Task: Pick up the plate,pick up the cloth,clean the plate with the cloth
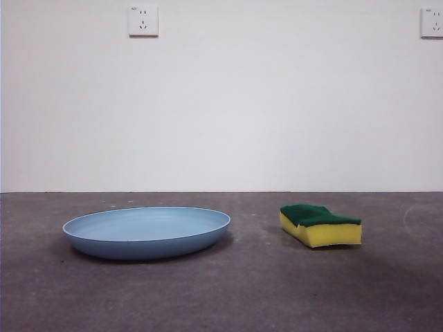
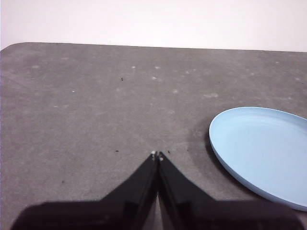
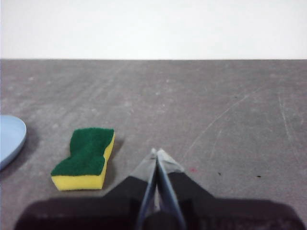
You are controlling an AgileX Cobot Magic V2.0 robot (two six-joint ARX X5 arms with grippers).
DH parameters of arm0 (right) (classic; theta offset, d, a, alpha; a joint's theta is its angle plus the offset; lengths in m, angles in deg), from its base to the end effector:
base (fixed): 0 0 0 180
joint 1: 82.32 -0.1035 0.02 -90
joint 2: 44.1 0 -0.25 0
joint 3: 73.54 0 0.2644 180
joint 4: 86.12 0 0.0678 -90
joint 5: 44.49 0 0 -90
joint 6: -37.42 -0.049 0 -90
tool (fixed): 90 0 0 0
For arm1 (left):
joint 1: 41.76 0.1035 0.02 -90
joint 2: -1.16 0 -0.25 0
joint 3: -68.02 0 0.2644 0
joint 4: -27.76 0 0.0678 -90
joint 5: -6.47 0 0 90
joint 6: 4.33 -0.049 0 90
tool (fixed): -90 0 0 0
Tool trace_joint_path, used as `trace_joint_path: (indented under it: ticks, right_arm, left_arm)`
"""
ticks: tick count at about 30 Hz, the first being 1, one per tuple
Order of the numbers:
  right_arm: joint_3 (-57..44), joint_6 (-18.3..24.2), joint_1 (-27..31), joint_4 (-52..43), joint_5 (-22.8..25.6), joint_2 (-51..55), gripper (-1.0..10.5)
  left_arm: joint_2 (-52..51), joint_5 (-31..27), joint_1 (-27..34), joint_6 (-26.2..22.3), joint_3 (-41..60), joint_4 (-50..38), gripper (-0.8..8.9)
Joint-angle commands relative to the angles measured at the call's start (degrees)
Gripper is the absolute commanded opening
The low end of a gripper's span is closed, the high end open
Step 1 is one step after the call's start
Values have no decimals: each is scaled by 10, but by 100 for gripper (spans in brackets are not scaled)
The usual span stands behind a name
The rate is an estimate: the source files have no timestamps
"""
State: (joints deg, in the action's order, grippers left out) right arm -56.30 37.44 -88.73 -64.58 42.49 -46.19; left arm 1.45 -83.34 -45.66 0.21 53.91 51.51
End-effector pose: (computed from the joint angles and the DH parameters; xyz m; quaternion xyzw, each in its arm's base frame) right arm 0.1402 0.0183 0.1687 -0.0018 0.0557 0.0821 0.9951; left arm 0.1415 -0.0098 0.1478 -0.0366 0.0878 -0.0321 0.9949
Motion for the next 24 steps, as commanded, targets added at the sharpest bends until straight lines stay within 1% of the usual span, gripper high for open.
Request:
trace_joint_path:
  ticks: [1,6,8,10,13,24]
  right_arm:
    - [-18,-21,0,-7,-1,21,1]
    - [-37,-33,0,-6,-1,20,1]
    - [-38,-41,0,21,0,20,1]
    - [-38,-41,0,20,0,20,1]
    - [-38,-61,0,19,0,20,1]
    - [-37,-60,0,19,2,20,1]
  left_arm:
    - [-1,-1,2,2,8,-1,-3]
    - [-1,-1,2,2,8,-1,-3]
    - [-1,-1,2,2,8,-1,-3]
    - [-1,-1,2,2,8,-1,-3]
    - [-1,-1,2,2,8,-1,-3]
    - [-1,-1,2,2,8,-1,-3]
